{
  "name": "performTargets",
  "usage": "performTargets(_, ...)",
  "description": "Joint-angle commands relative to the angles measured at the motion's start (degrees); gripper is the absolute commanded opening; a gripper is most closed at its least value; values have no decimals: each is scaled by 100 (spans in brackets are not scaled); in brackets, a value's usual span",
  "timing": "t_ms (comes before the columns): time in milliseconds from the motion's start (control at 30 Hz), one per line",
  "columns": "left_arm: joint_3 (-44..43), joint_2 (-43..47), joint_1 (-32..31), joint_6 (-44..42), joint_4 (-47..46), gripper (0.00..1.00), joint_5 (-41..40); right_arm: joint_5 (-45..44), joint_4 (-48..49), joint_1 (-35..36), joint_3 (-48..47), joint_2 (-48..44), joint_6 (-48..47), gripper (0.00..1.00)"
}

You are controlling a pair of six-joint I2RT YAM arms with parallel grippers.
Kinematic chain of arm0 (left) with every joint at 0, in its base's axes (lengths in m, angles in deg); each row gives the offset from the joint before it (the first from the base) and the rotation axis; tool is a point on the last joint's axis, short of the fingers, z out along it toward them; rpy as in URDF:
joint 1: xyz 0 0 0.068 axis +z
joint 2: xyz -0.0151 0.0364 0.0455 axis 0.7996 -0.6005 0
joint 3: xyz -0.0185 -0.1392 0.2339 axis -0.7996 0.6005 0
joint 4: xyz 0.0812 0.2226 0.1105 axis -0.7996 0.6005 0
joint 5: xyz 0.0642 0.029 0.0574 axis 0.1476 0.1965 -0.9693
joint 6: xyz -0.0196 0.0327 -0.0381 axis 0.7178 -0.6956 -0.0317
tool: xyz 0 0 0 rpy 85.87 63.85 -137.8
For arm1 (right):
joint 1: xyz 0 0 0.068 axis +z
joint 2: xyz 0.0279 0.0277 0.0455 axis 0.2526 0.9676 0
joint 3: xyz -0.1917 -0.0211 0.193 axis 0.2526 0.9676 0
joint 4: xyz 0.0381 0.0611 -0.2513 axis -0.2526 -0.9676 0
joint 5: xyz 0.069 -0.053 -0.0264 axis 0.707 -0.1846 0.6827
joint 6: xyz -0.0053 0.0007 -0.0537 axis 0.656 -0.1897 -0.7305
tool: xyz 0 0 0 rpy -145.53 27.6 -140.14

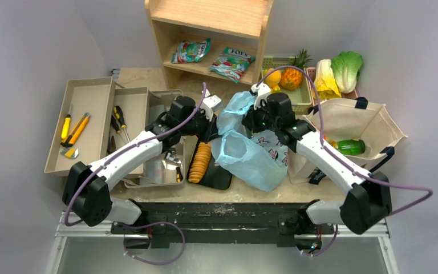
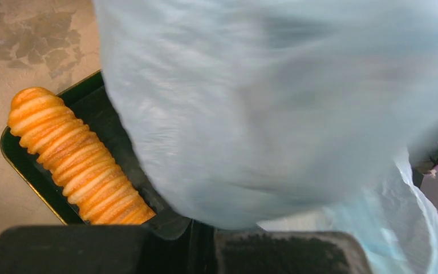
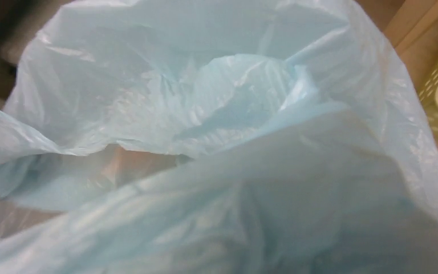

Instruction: Untie the knot of the grocery bags and take out the mixed food

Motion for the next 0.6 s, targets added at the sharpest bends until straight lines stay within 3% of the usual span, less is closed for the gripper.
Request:
performTargets(0, -348, -118, 68, 146, -66, 0, -15, 447, -214, -9, 247, -503, -437, 0)
performTargets(300, -92, 265, 227, 200, -418, 0, 198, 116, -726, -17, 489, -577, -1122, 0)
performTargets(433, -86, 486, 257, -157, -364, 0, 193, 639, -644, -20, 707, -927, -1588, 0)
performTargets(567, -207, 266, 637, 373, -306, 0, 124, 1193, -415, -17, 1000, -1548, -2076, 0)
